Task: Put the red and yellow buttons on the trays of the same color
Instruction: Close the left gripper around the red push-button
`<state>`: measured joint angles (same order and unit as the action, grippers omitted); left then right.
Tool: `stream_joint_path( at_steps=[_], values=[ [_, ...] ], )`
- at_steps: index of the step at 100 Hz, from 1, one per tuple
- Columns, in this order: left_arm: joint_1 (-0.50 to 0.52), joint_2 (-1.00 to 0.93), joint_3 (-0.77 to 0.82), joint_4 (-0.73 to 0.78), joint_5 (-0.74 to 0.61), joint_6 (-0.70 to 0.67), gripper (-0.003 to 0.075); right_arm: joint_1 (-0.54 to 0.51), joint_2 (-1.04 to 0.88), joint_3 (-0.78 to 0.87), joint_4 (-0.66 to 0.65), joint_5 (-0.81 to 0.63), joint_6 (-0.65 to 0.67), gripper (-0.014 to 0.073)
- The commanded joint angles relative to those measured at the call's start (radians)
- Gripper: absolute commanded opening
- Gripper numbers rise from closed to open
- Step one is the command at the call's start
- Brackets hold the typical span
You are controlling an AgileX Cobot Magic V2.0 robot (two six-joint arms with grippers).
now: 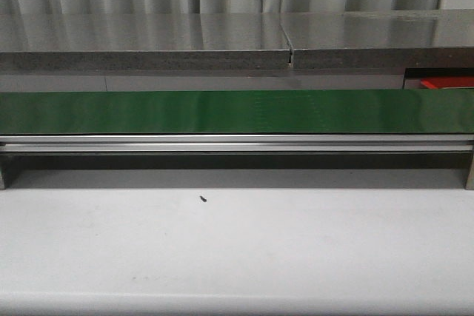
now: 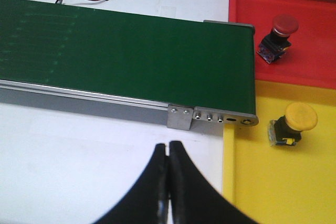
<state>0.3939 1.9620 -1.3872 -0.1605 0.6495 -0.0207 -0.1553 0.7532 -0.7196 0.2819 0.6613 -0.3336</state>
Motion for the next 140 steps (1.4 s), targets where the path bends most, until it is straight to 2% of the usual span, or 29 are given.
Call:
stream_joint_path(
  at_steps=[1,13,40,67,78,115,140],
  values=[
    [0.001,-0.049,-0.03,-0.005,-0.045,-0.008,0.0421,0.0,-0.006,-0.026,0.017,-0.059,-0.009,-0.0117],
    [0.001,-0.049,-0.03,-0.004,-0.047,-0.008,0.0388,0.0,-0.006,-0.026,0.017,-0.059,-0.009,-0.0117],
    [0.001,-0.049,-0.03,-0.004,-0.053,-0.008,0.0379,0.0,-0.006,-0.026,0.017,-0.059,-0.009,-0.0117],
    [0.001,-0.049,-0.03,-0.003,-0.055,-0.008,0.0177,0.0,-0.006,-0.026,0.017,-0.059,-0.009,-0.0117],
    [0.001,-0.049,-0.03,-0.003,-0.055,-0.008,0.0132,0.0,-0.006,-0.026,0.017,-0.059,-0.009,-0.0117],
    [-0.004,-0.199,-0.031,-0.014,-0.007,0.001,0.0094,0.0,-0.006,-0.026,0.017,-0.059,-0.009,-0.0117],
    [-0.084,-0.286,-0.065,-0.013,0.033,0.003,0.0094,0.0,-0.006,-0.026,0.017,-0.059,-0.009,-0.0117]
  ],
)
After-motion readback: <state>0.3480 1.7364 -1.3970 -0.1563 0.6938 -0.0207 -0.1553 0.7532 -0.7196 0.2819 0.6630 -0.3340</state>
